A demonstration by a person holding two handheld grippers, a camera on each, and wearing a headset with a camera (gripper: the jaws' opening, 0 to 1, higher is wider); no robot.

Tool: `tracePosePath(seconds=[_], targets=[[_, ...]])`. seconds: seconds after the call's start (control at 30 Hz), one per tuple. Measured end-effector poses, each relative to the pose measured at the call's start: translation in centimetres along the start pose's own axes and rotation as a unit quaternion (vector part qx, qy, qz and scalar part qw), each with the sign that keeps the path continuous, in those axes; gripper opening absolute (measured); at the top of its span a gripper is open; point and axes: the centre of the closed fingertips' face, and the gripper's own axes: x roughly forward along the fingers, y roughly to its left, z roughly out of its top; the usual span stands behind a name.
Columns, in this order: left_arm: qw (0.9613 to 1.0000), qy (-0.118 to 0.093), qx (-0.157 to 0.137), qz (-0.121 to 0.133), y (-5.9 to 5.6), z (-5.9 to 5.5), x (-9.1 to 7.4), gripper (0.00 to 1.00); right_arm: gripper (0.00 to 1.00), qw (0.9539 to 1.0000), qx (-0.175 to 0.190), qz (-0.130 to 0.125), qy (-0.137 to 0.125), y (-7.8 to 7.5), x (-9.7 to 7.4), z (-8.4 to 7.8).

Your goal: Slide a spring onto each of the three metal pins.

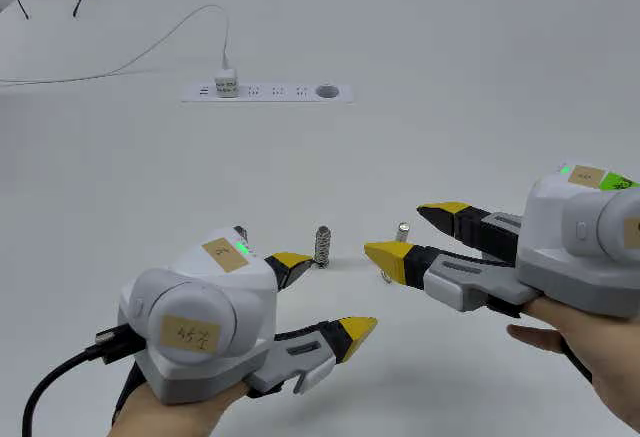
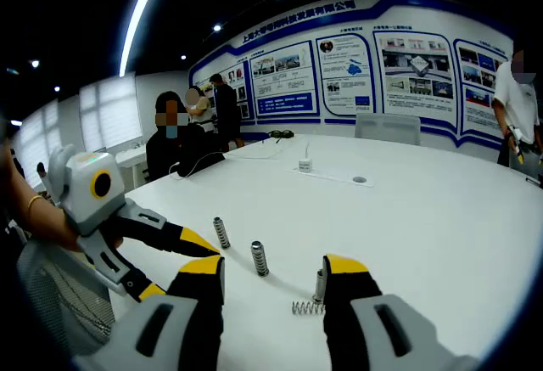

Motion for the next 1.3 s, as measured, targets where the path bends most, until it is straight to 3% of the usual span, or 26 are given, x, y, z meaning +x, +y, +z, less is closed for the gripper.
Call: tracePosePath(seconds=[0.43,1.13,1.3], targets=[[0.9992,0.020,0.028,-0.020,-0.2,-0.3,3.3,0.45,0.48,0.9997,0.004,0.004,0.023,-1.3,-2.3,-1.7],[0.9986,0.040,0.022,-0.026,-0.4,-0.8,8.3,0.29,0.47,0.9997,0.006,-0.003,0.022,-2.2,-4.7,-2.9],[0.9979,0.058,0.024,-0.019,-0.2,-1.6,9.1,0.26,0.47,0.9996,0.016,-0.007,0.021,-2.4,-4.9,-3.1]])
